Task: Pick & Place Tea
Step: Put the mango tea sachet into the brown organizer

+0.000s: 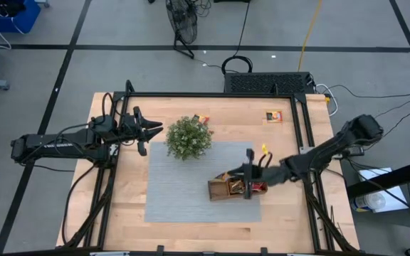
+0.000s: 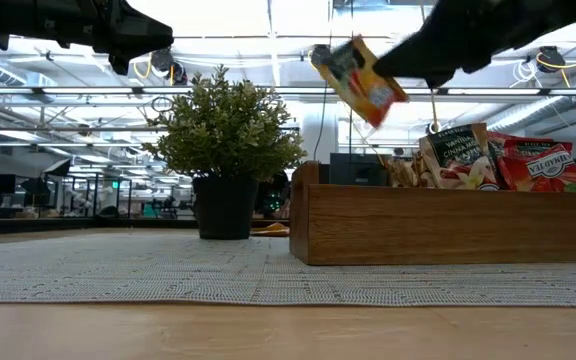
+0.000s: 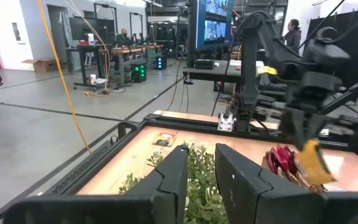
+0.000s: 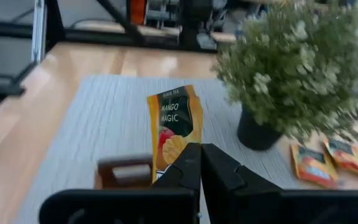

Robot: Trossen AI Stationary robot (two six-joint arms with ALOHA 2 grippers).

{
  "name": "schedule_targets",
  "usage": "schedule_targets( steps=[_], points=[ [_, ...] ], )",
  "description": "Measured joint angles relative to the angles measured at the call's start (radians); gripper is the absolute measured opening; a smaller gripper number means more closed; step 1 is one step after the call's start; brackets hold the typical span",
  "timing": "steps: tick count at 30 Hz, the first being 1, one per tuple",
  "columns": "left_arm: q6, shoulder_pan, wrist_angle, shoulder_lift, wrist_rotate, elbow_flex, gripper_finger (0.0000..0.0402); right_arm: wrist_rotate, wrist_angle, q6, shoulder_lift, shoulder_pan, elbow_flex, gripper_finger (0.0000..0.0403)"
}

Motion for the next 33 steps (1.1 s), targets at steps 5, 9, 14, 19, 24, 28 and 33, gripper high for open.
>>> schedule_targets(
  steps=[5,9,14,19,24,28,33],
  points=[
    [0.000,0.000,0.000,0.000,0.000,0.000,0.0088,0.210,0.100,0.010,0.157,0.085,0.042,0.0000],
    [0.000,0.000,0.000,0.000,0.000,0.000,0.0088,0.342,0.150,0.001,0.285,0.111,0.113,0.0000],
    [0.000,0.000,0.000,0.000,0.000,0.000,0.0088,0.391,0.146,-0.014,0.423,0.129,0.214,0.0000],
    [0.000,0.000,0.000,0.000,0.000,0.000,0.0088,0.495,0.107,-0.020,0.485,0.152,0.284,0.0000],
    [0.000,0.000,0.000,0.000,0.000,0.000,0.0088,0.524,0.067,0.037,0.482,0.169,0.293,0.0000],
    [0.000,0.000,0.000,0.000,0.000,0.000,0.0088,0.518,-0.002,0.123,0.480,0.172,0.293,0.0000],
    [0.000,0.000,0.000,0.000,0.000,0.000,0.0088,0.513,-0.083,0.221,0.480,0.171,0.293,0.0000]
  ],
)
